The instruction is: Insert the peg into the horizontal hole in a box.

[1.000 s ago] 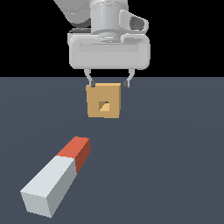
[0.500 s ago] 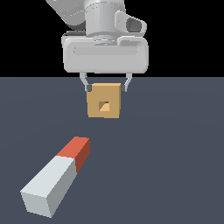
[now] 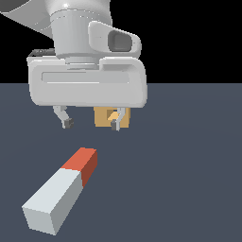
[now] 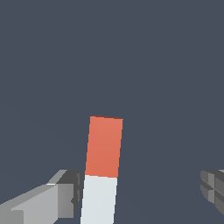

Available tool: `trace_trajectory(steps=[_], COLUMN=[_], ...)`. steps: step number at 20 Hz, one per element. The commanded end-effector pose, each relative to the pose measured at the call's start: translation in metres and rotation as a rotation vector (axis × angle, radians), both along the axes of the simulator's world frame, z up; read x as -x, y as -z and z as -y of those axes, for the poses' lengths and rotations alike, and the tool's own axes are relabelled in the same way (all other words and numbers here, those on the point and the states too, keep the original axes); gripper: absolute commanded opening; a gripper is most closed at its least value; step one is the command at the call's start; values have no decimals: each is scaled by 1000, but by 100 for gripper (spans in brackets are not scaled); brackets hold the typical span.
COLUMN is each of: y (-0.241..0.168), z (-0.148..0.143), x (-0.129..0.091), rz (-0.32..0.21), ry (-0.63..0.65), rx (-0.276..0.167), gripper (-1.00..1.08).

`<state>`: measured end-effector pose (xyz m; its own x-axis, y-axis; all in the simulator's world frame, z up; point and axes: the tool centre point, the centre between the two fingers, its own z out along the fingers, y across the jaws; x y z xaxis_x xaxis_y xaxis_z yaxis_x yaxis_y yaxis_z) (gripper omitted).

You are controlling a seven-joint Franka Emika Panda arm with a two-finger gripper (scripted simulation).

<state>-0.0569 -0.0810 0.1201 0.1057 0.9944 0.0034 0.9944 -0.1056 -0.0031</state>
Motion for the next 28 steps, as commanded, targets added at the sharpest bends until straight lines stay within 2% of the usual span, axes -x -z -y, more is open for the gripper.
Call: trace_trajectory(steps=[1, 6, 11, 19, 28], y=[14, 35, 47, 53, 90], z=[24, 60, 79, 81, 82], x=[14, 36, 47, 48, 49], rz=[1, 2, 2, 1, 2], ry=[28, 69, 91, 93, 94], rx=[2, 4, 5, 5, 4], gripper=[100, 100, 100, 100, 100])
